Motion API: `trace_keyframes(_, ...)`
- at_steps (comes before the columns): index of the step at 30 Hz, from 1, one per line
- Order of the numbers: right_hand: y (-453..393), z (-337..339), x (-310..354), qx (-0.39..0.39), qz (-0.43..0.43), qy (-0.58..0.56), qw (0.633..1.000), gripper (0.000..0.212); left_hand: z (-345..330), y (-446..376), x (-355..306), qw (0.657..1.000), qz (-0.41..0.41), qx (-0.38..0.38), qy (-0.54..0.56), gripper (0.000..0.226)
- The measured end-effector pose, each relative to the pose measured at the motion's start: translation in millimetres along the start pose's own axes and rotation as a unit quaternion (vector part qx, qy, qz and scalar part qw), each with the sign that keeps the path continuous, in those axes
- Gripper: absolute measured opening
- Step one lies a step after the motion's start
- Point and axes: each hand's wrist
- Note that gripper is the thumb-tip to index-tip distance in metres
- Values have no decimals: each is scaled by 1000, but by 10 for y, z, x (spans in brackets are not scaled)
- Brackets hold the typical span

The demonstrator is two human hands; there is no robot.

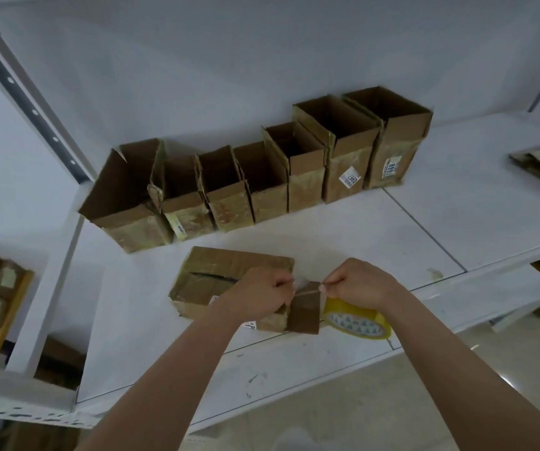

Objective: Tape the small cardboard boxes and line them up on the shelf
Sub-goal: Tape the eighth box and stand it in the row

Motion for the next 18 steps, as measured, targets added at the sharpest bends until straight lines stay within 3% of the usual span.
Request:
trace_keyframes(9, 129, -155, 137, -101, -10, 44, 994, 25, -93, -104, -331, 953, 21, 13, -302, 33)
trace_keyframes(12, 142, -137, 101, -102, -23, 36, 994, 26, -30, -32, -233, 976, -2, -17, -218, 32)
trace_keyframes(15, 141, -168, 69, -99, -23, 30, 994, 27, -21, -9, -158, 992, 62, -79, -74, 26)
trace_keyframes(18, 135, -221, 58, -106, -16, 29, 994, 27, -243, -58, -252, 968, 156, -148, -129, 38)
Point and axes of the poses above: each hand's wrist, its own y-axis away from the middle knuckle, its own z-axis out of the back of the hand, x = y × z, and after that the axes turned 14 degrees about -y, right-handed
